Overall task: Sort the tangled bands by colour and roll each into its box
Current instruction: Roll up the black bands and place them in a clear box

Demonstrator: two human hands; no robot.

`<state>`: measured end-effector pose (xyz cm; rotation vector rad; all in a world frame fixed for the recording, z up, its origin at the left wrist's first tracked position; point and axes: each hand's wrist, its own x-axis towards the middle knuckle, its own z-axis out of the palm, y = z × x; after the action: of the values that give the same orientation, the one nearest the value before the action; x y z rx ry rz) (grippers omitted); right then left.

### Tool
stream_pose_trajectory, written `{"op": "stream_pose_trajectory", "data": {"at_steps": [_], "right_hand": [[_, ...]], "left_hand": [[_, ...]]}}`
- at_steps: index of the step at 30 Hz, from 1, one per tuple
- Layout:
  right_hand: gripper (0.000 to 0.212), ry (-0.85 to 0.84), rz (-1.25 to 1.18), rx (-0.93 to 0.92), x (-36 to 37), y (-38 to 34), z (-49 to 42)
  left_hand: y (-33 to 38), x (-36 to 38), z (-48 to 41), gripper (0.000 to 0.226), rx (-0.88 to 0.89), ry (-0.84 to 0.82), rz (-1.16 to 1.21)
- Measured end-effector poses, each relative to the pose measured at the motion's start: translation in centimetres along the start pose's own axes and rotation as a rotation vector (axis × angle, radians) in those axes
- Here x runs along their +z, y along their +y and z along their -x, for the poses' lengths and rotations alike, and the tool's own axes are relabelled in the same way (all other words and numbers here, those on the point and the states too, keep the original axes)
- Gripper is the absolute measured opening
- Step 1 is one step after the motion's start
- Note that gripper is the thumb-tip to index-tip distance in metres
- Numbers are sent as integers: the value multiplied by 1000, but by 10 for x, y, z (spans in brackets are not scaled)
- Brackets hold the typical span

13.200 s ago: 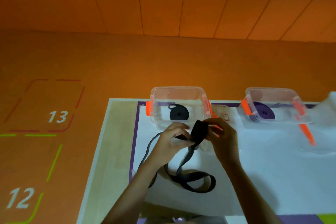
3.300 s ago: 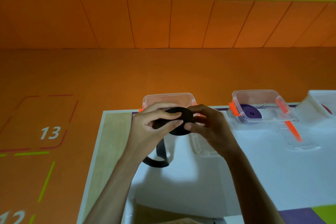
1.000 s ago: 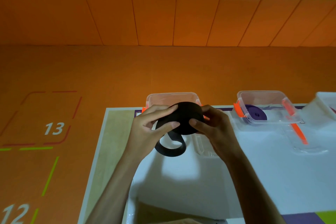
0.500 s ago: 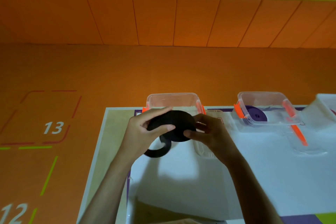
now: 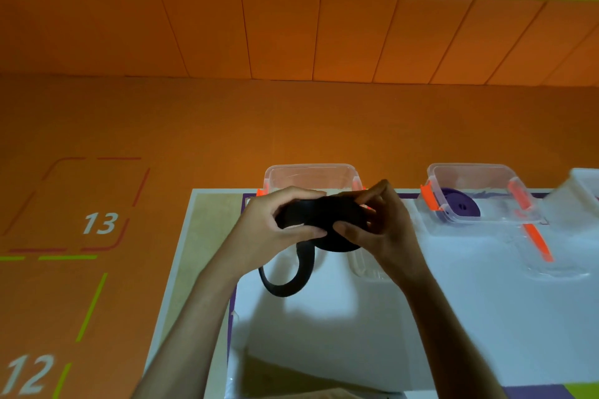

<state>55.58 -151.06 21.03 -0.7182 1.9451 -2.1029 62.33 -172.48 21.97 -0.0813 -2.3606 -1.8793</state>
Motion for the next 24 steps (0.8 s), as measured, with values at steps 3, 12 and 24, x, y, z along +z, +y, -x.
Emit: {"op": "stream_pose_trajectory", "data": {"at_steps": [3,12,24], "right_hand": [[40,31,179,-89,-2,-5,-2],[27,173,266,-114,-1,-1,-2],[25,258,229,-152,-26,0,3]], "left_hand": [[-4,7,-1,53,12,-28,2],[-94,17,37,35,-420,315,-27],[-130,38,48,19,-574,250,402]]}}
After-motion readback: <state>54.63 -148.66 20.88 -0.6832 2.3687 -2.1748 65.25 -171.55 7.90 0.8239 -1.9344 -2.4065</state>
